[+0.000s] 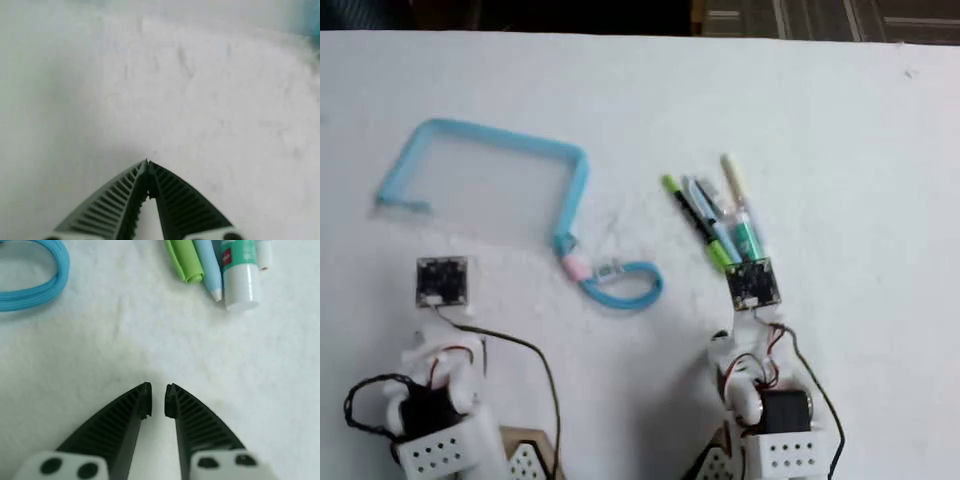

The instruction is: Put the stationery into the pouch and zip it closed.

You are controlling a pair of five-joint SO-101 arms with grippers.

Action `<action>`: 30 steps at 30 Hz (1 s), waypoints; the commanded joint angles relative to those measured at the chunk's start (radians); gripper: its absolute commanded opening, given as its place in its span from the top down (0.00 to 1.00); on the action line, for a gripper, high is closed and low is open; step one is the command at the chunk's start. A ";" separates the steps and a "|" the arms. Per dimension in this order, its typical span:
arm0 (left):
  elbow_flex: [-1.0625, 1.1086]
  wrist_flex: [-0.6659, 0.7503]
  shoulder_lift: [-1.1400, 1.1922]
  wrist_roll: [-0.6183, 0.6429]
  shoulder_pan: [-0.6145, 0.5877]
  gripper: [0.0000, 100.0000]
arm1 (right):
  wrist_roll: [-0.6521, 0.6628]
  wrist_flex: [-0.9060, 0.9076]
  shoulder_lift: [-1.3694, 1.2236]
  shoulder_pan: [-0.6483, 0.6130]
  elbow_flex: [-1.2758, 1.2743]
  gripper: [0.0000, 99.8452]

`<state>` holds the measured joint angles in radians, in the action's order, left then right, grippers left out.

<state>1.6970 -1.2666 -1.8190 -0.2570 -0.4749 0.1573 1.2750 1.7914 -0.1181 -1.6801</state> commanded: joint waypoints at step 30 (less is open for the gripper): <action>-0.678 0.000 0.417 0.261 -0.031 0.86 | 0.061 -0.157 -0.782 -0.476 0.684 0.77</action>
<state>1.1124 -1.2620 -1.5689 -0.0683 -0.5178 0.1972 1.1477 1.2543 -0.5708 -1.1155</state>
